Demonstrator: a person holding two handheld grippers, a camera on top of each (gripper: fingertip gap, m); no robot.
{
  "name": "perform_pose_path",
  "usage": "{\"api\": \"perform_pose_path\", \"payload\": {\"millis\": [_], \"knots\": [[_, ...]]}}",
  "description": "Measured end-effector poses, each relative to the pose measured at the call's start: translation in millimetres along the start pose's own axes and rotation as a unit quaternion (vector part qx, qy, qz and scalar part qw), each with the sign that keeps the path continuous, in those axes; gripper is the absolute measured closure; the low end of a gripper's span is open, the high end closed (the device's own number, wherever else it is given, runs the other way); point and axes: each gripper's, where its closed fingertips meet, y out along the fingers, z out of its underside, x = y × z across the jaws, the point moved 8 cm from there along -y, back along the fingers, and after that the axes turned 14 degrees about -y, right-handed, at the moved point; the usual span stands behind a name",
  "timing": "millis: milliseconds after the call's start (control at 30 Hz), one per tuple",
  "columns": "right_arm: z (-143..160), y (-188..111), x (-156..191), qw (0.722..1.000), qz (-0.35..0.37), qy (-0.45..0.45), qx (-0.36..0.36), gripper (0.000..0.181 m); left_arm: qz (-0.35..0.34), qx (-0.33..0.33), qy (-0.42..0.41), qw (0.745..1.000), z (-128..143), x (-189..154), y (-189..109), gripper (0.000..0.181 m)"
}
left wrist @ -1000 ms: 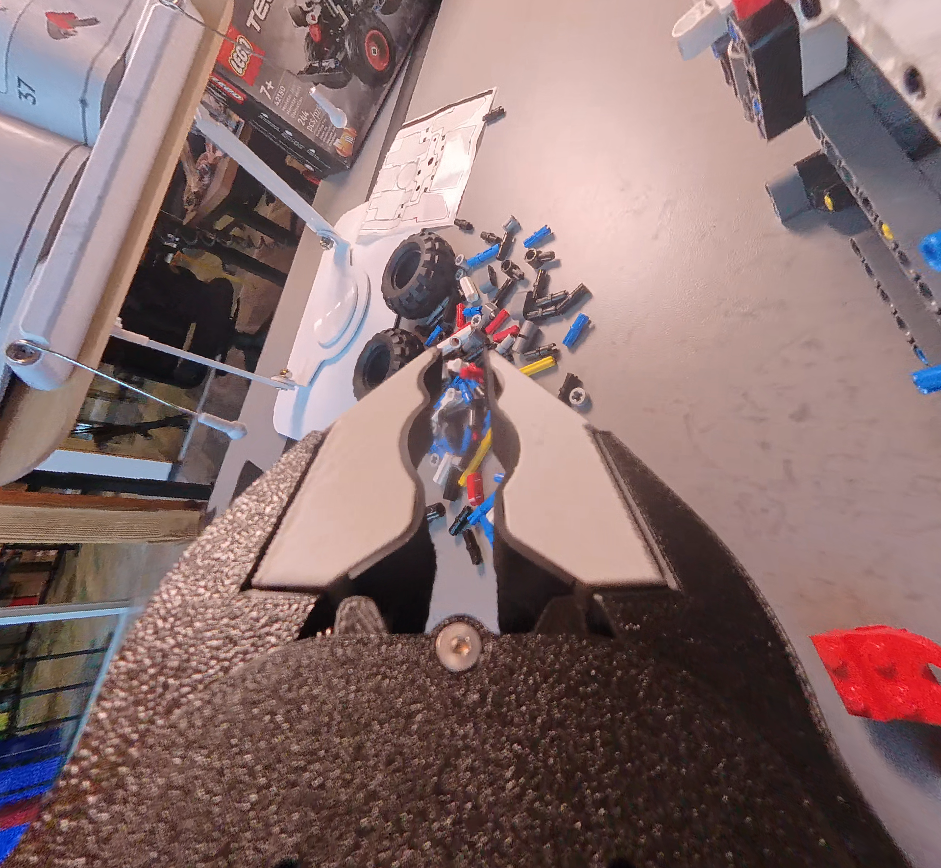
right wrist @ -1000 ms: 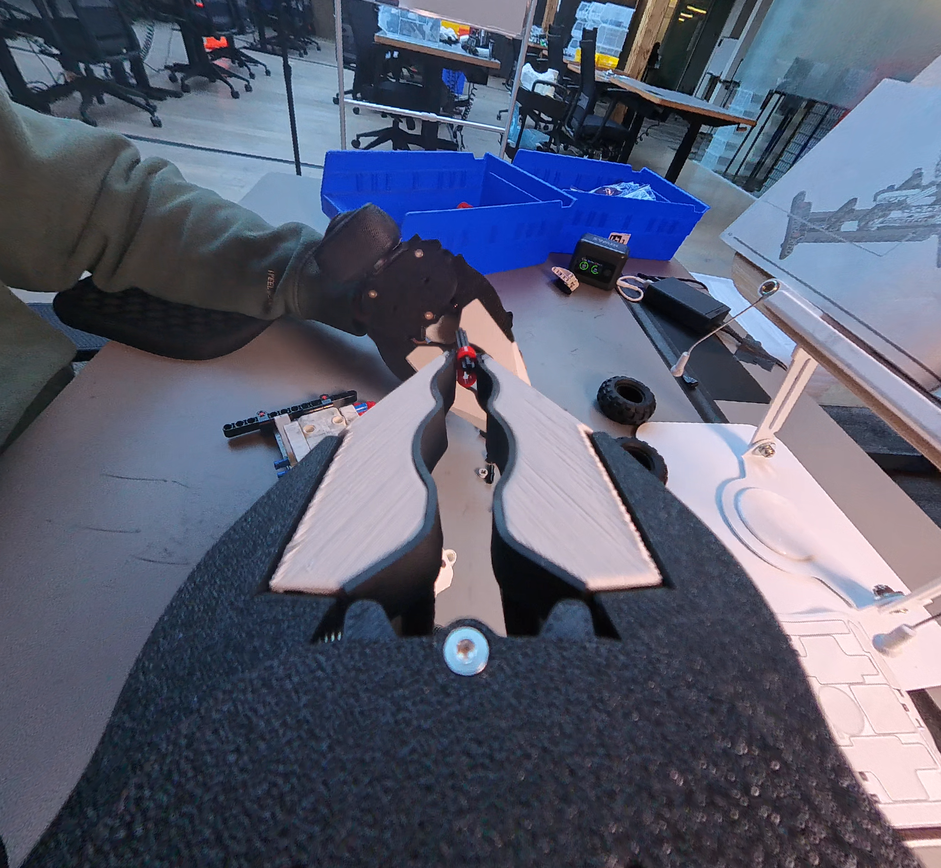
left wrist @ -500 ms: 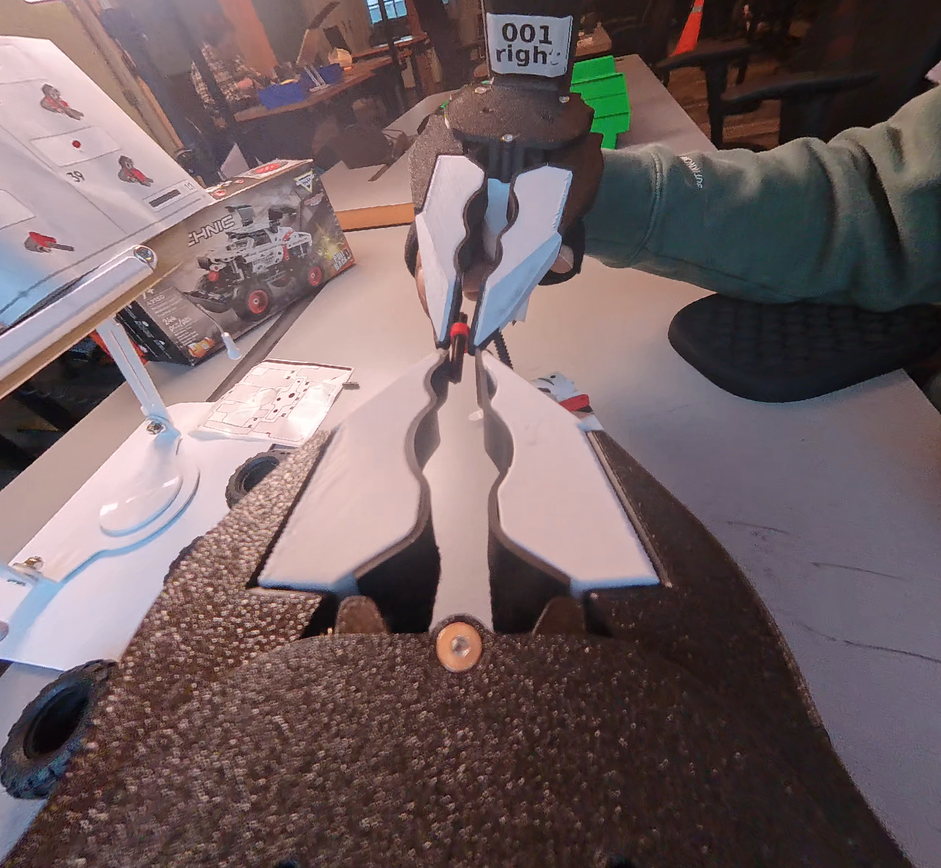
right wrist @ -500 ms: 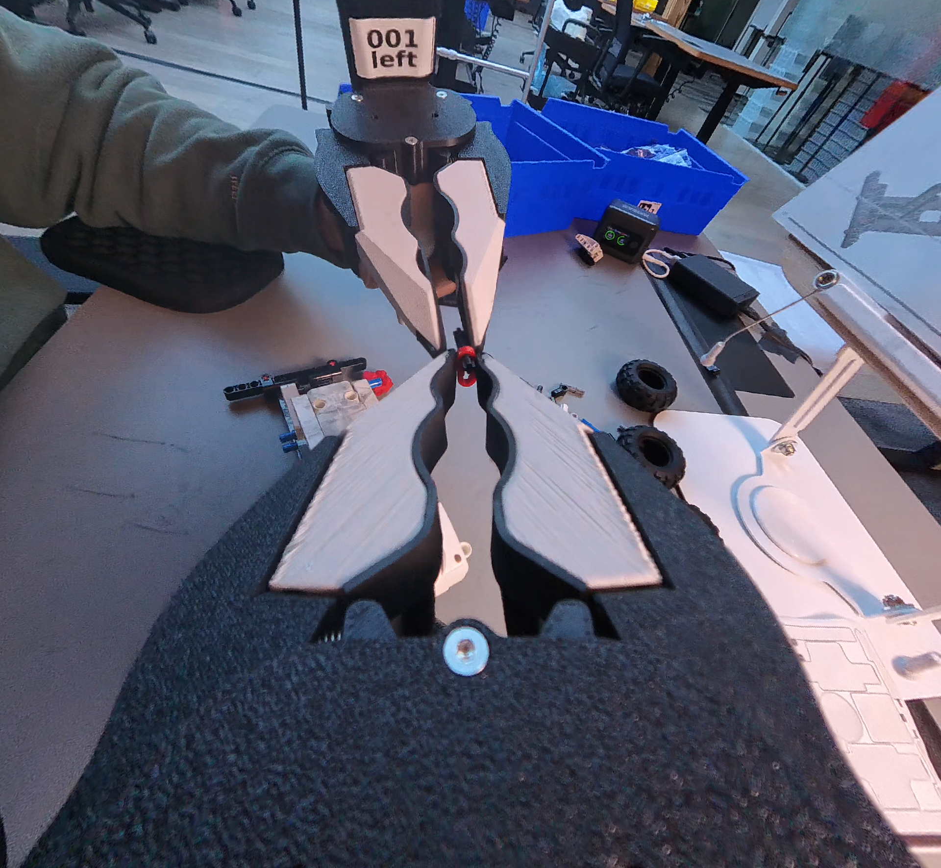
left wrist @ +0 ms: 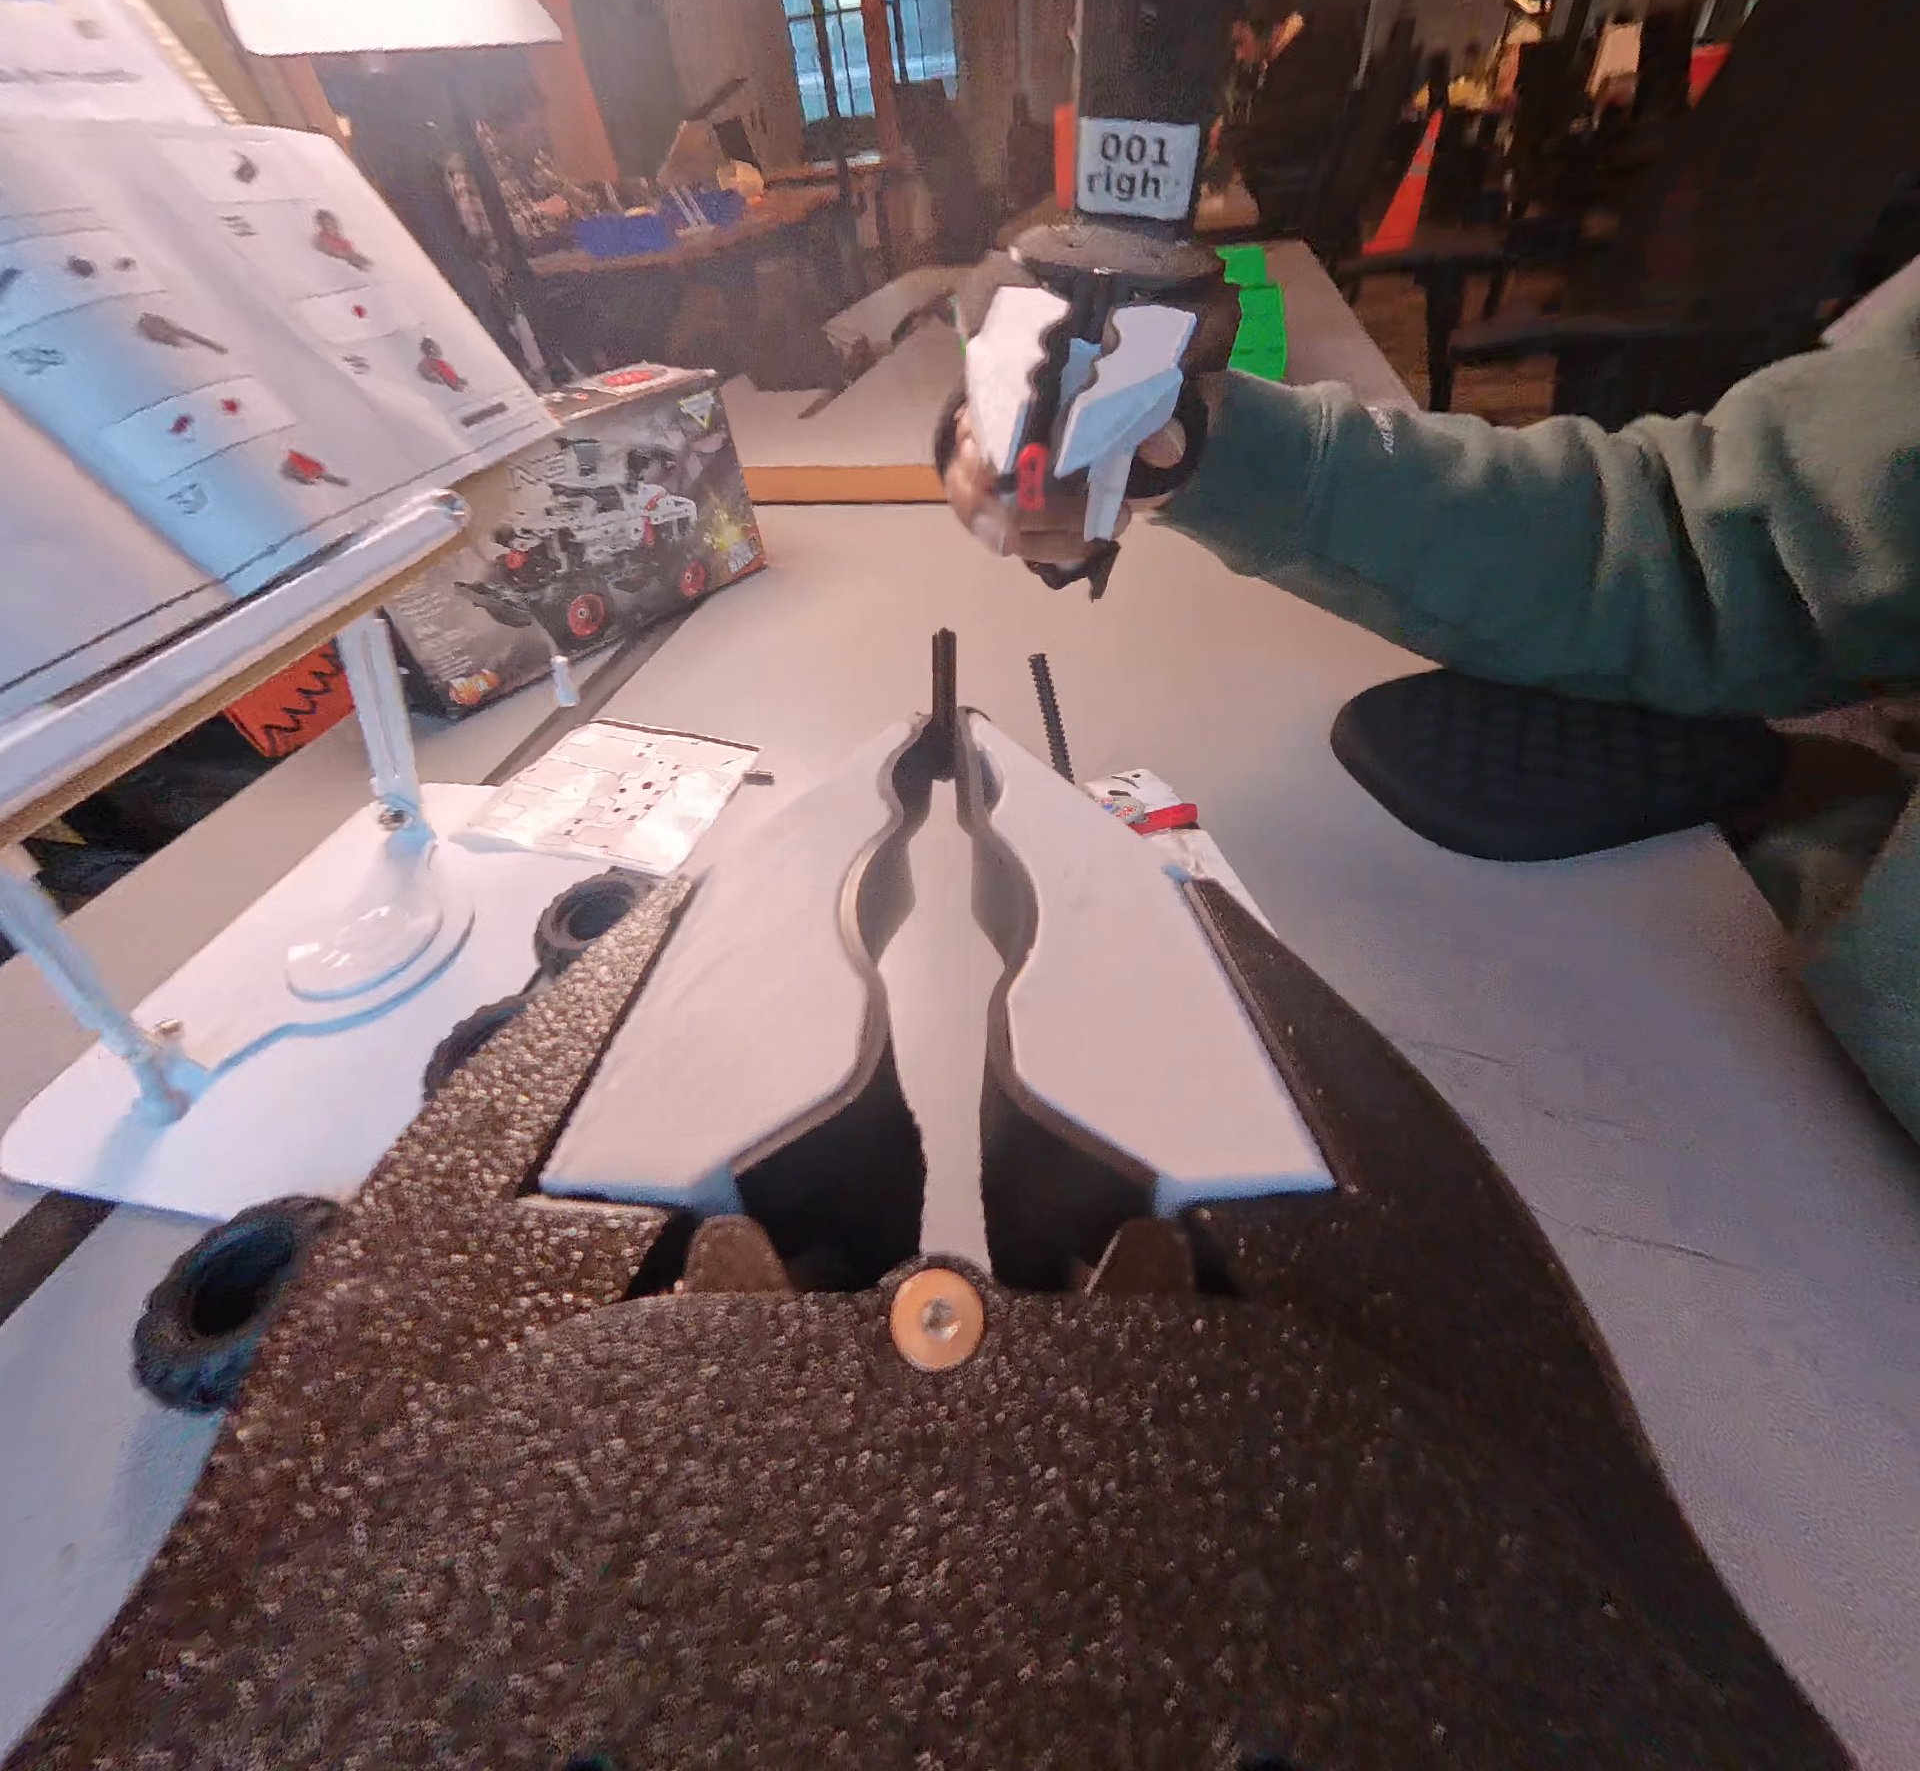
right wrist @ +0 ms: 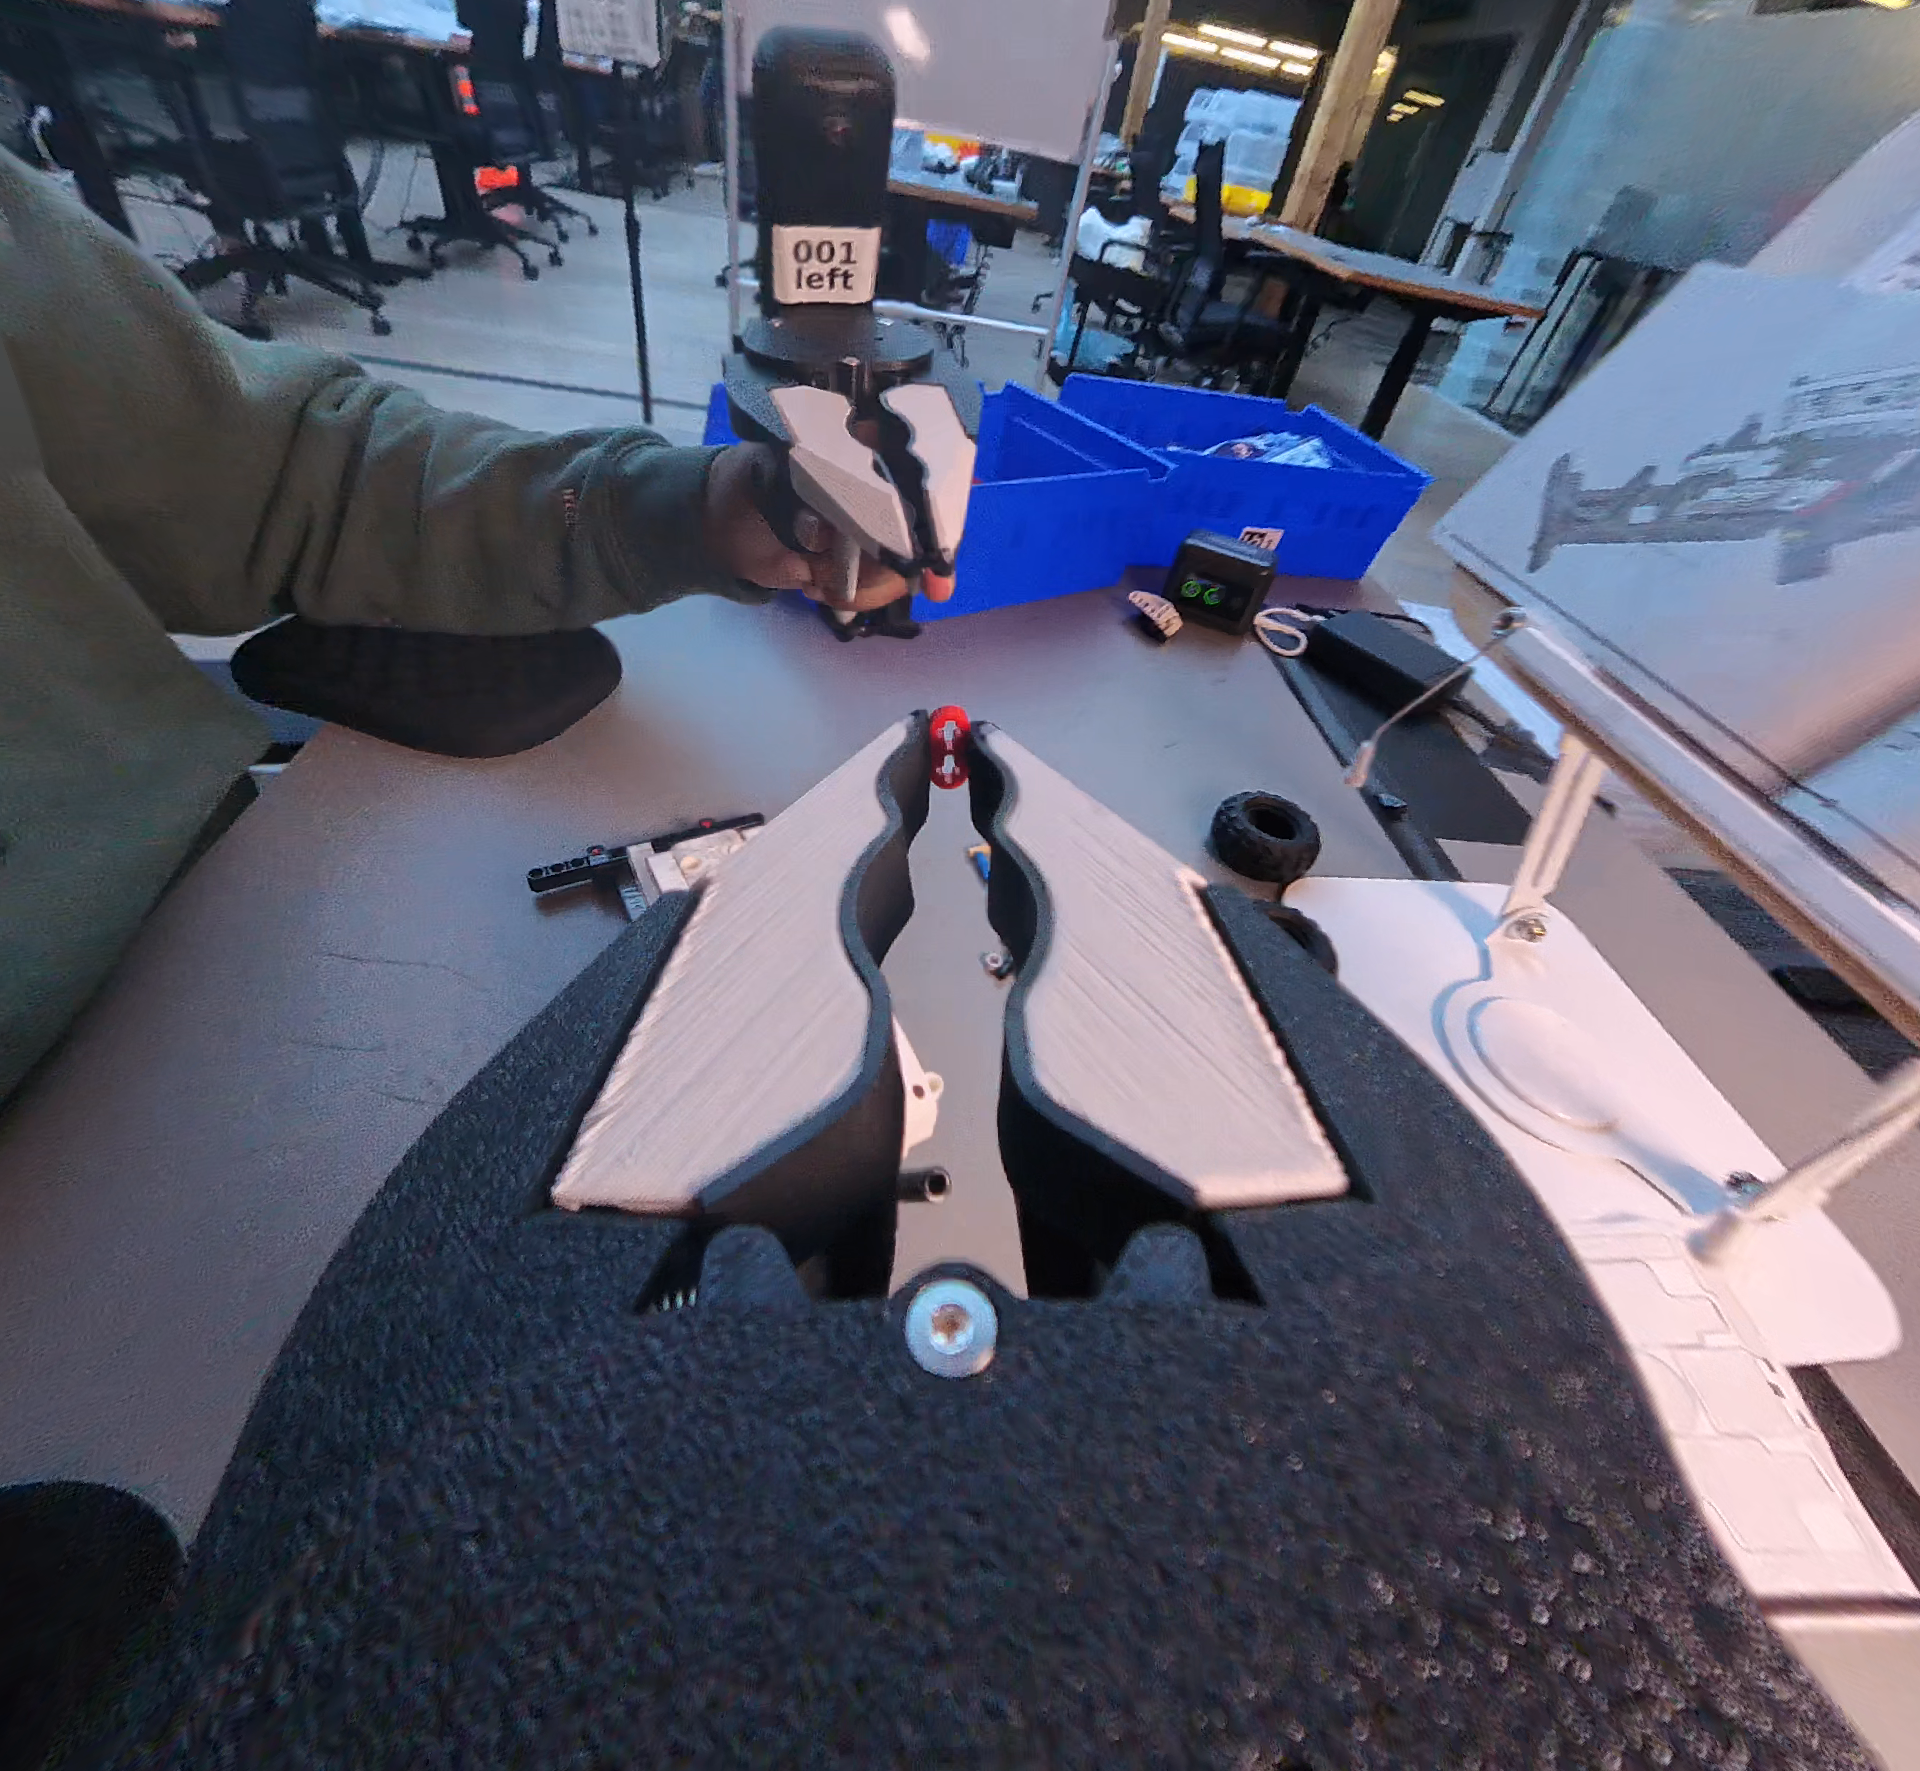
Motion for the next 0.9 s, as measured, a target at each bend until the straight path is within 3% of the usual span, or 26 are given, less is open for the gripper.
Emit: {"api": "perform_pose_path", "payload": {"millis": [67, 233, 400, 533, 800, 900], "knots": [[-2, -8, -2, 1.000, 0.014, -0.008, 0.000, 0.176, -0.008, -0.008, 0.009, 1.000, -1, 3, -12, 0.178], [9, 15, -2, 0.999, 0.024, -0.017, 0.044, 0.175, -0.040, 0.036, 0.025, 0.998, 7, 9, 3, 0.177], [22, 24, -15, 0.995, 0.065, -0.011, 0.072, 0.175, -0.149, 0.127, 0.042, 0.980, 41, 39, 13, 0.178], [32, 32, -26, 0.991, 0.089, -0.013, 0.095, 0.175, -0.187, 0.169, 0.046, 0.967, 59, 54, 21, 0.177], [115, 81, -47, 0.972, 0.009, 0.050, 0.231, 0.174, -0.200, 0.182, 0.043, 0.962, 66, 60, 28, 0.178], [136, 102, -41, 0.961, -0.022, 0.054, 0.271, 0.154, -0.206, 0.188, 0.038, 0.960, 70, 63, 28, 0.177]]}}
